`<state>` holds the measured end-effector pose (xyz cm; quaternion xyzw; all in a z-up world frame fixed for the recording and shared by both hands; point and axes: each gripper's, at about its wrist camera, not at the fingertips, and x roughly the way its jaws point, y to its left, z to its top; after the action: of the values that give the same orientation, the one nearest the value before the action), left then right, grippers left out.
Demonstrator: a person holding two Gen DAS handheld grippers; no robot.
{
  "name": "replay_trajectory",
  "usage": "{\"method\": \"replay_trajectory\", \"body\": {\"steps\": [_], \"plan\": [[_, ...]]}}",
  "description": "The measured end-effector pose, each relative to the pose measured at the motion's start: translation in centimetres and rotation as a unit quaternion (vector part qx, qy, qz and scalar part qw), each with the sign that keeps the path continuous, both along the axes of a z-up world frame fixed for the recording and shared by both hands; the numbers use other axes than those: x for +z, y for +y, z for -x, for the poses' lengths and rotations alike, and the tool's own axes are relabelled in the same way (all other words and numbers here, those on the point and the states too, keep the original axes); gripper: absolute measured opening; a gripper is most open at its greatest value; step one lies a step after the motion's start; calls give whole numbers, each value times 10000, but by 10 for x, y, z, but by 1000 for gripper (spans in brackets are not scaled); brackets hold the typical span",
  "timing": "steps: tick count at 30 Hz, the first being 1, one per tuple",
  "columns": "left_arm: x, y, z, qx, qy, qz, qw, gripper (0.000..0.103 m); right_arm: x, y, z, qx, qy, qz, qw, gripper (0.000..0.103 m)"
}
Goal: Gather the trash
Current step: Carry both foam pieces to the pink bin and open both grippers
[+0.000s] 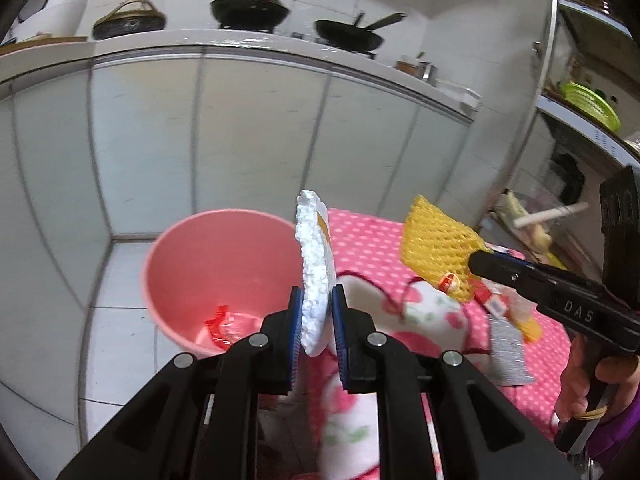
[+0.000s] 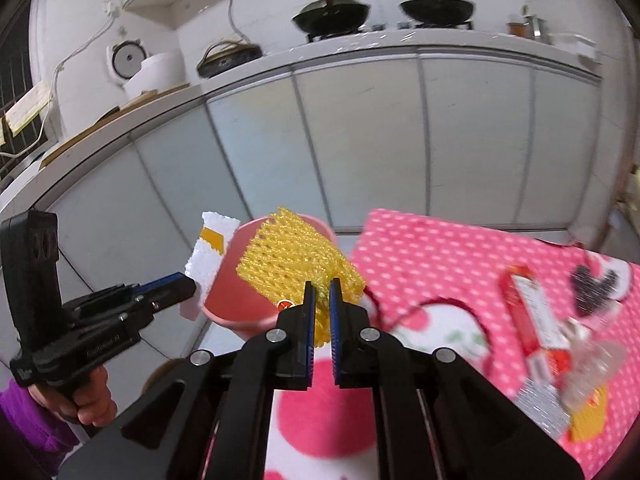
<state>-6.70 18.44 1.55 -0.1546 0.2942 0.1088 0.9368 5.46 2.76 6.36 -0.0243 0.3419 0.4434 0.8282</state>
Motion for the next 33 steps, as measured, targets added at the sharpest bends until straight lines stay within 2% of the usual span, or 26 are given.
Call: {"method": "replay_trajectory", "body": {"steps": [6,13,20,25,27,29,33], "plan": [[-14,26,-2,245,190,54,9995,14,-11,56,-11,255,182,169,9994,7],[-36,50,-11,460,425,229,9978,14,-42,103,-17,412,401,467,9972,7],[-54,66,-17,532,602,340,9962,14,-66,117,-23,402,522,722,9952,7],[-60,69,-22,601,663,473,9949,15,-71,121,-27,367,651,778,9942,7],[-62,71,-20,647,670,490,9944,16,-73,122,-28,331,678,824,9937,10],[-62,73,-21,676,690,485,9941,17,-75,122,-29,300,708,817,9937,17],[-61,75,-18,777,673,446,9937,26,-74,121,-29,288,720,756,9941,26]]}}
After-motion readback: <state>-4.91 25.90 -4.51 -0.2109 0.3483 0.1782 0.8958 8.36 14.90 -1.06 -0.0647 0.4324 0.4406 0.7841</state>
